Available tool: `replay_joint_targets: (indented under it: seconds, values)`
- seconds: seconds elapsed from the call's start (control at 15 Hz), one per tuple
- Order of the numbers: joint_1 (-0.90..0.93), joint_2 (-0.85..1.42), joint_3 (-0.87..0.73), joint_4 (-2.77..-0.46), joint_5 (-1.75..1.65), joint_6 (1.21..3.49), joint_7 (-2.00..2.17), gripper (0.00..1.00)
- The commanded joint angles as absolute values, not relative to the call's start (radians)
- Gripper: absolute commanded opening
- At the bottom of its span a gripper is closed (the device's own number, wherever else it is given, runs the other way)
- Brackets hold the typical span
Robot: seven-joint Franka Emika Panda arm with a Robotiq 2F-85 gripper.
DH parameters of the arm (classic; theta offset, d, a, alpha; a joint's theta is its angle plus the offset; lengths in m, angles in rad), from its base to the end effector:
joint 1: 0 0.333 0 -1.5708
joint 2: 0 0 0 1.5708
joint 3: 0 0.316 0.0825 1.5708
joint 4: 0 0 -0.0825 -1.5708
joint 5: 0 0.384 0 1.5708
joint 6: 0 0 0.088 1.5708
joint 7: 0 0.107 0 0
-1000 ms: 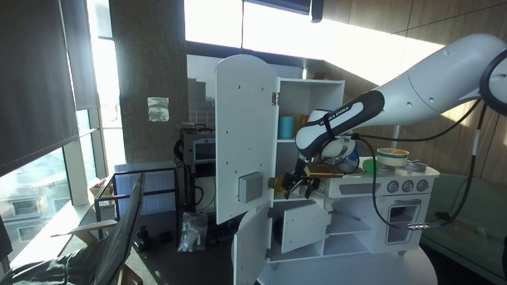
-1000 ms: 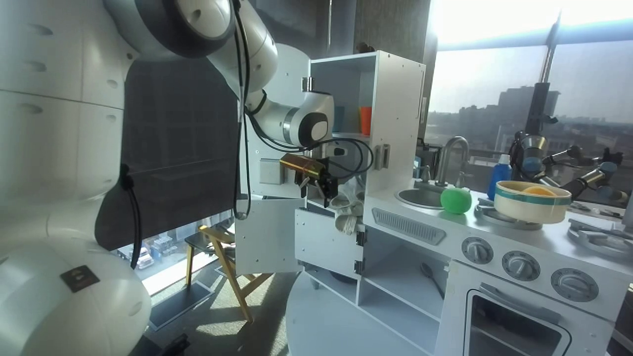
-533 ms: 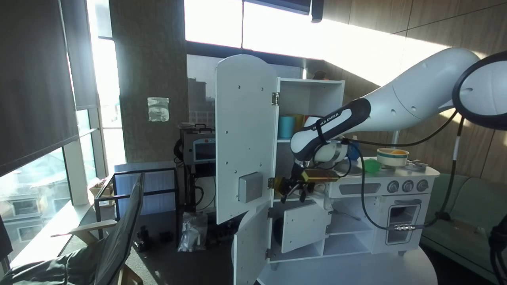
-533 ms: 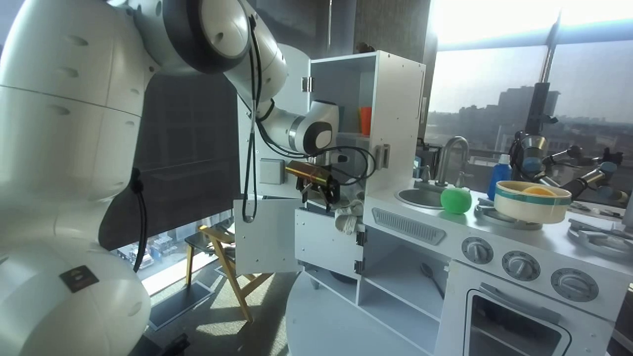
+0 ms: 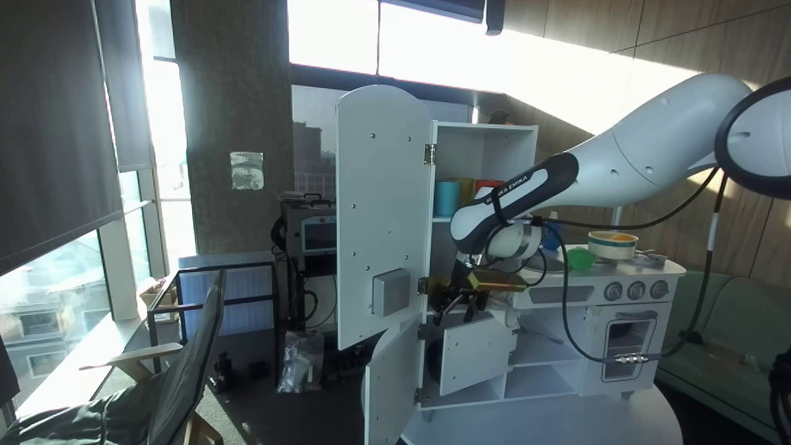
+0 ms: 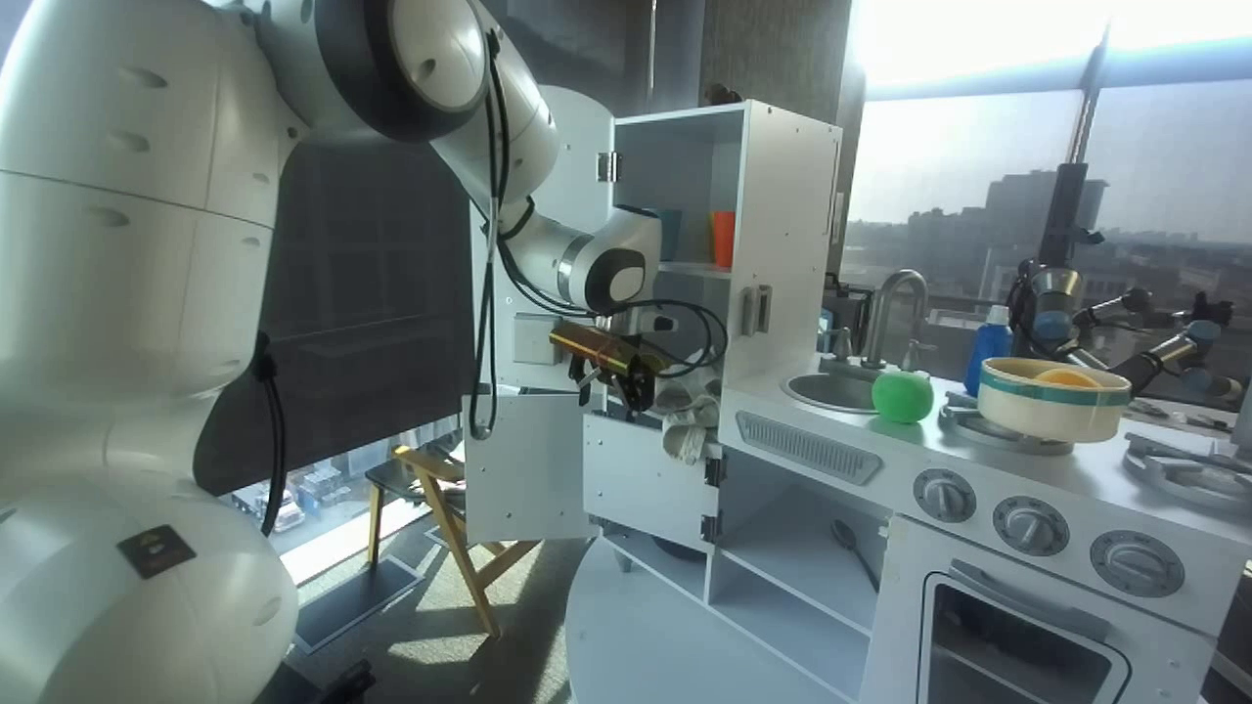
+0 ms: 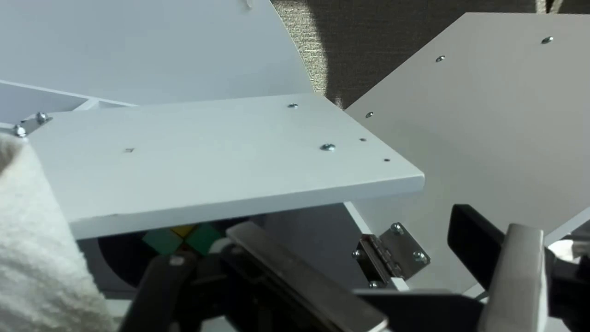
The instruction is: Close all the open cabinet doors
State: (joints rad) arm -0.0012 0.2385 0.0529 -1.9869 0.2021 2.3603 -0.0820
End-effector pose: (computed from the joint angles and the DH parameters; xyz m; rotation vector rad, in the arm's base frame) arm 0.6105 0.0329 0.3585 -2.9728 0.0042 -0.2036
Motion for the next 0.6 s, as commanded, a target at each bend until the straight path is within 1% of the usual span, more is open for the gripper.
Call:
replay_joint_targets:
  seconds: [0.0, 0.27, 0.53]
  values:
    - [-0.008, 0.18, 0.056, -2.079, 0.239, 2.362, -0.075, 1.0]
    - [0.003, 0.122, 0.045, -2.19, 0.235, 2.37, -0.013, 1.0]
    - [0.033, -0.035, 0.027, -2.328, 0.089, 2.397, 0.221, 1.0]
